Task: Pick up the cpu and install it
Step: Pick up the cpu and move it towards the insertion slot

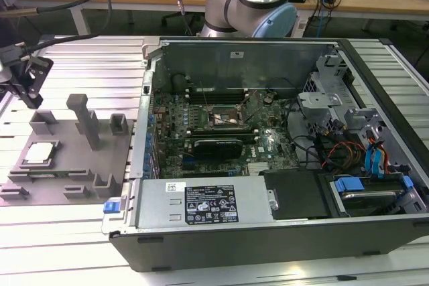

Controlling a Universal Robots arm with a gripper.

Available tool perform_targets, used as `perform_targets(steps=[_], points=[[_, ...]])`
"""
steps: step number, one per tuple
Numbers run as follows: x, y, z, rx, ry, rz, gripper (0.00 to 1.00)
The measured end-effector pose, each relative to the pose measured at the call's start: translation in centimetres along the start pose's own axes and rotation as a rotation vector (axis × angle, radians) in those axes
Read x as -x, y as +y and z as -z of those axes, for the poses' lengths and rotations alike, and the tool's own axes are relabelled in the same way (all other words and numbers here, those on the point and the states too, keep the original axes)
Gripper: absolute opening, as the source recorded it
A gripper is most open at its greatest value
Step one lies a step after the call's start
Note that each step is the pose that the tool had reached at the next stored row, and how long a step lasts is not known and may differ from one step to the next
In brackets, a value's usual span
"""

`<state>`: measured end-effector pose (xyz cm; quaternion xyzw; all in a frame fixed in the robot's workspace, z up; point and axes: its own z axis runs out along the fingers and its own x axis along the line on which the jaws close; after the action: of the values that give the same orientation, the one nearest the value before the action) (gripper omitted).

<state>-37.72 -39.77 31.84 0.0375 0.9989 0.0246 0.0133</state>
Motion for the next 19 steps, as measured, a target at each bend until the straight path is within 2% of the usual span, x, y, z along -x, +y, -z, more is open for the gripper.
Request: perform_targets(steps=[3, 13, 15, 19], points=[[-0.04, -0.02, 0.00, 0.0002, 0.0000, 0.000, 0.11], [-1.42, -0.15, -0.95, 0.0004, -0.0001, 0.000, 0.11], [-1.63, -0.18, -1.22, 0.0003, 0.0000, 0.000, 0.11], [-2.55, -0.35, -2.45, 0.0002, 0.0001, 0.000, 0.11]])
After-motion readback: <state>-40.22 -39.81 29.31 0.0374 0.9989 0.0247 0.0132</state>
